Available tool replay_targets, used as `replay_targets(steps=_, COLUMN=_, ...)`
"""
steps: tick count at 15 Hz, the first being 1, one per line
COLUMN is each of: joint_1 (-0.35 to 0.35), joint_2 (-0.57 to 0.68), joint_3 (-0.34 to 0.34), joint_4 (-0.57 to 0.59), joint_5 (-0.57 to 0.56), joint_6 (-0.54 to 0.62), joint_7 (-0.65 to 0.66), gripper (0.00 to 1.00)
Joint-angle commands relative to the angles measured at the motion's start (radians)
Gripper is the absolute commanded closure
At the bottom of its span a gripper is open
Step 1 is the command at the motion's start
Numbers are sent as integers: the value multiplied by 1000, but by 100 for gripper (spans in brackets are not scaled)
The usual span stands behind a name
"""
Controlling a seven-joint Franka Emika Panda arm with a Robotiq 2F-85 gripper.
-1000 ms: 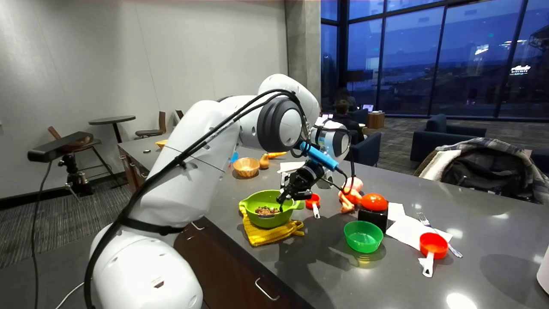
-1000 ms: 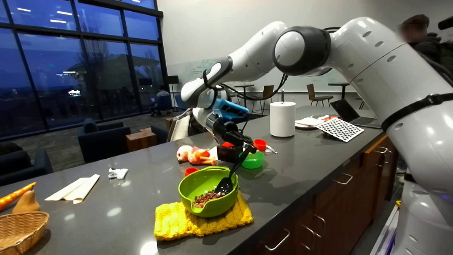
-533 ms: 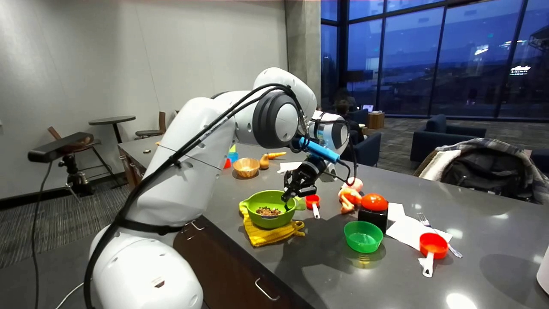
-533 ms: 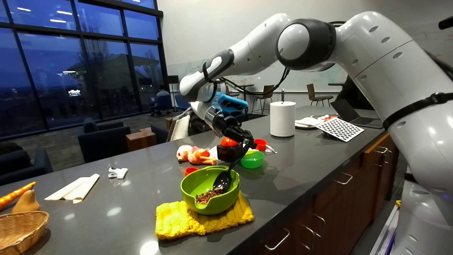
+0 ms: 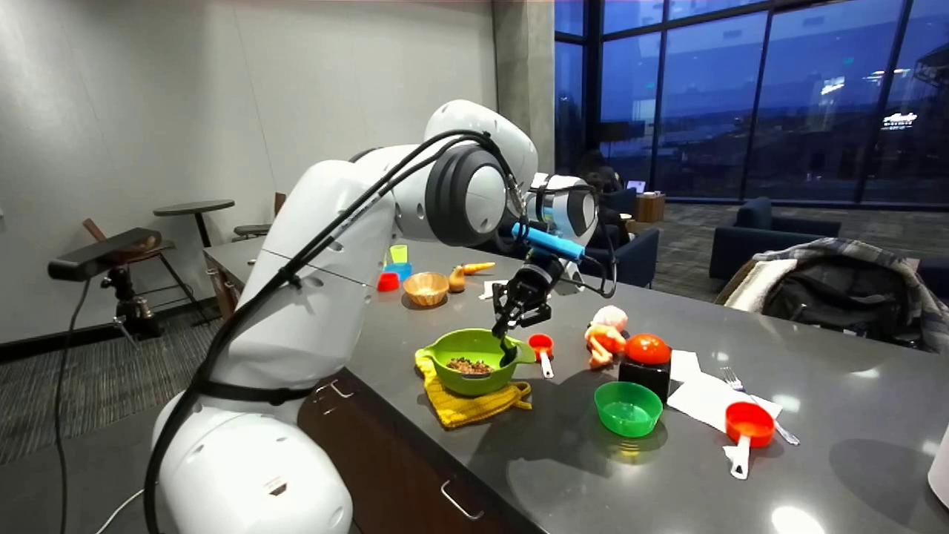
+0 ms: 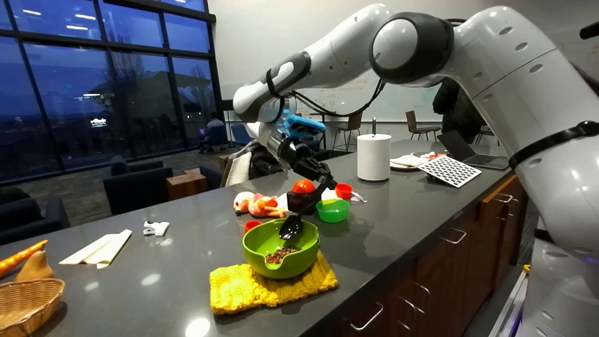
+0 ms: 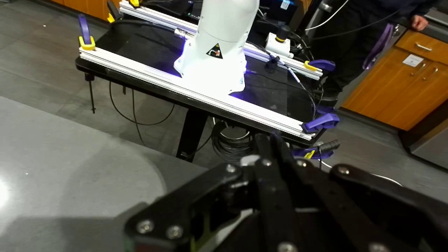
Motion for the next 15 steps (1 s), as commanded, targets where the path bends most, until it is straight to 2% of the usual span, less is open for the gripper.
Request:
replay_targets(steps=1, joint_1=1, joint_2=-50, joint_3=0, joint_4=-4, joint_5=-17, joint_6=26, joint_7=15, gripper=99)
replay_targets(steps=8, joint_1=-24, joint_2=-130, joint_3=-8, joint_4=1, joint_5=15, joint_6=74, joint_7=13, gripper=99)
replay_targets(steps=15, joint_1=-114, joint_2=-225, joint_3=-44, joint_4=-42, joint_5=127, joint_6=180, joint_7=-17, gripper=99)
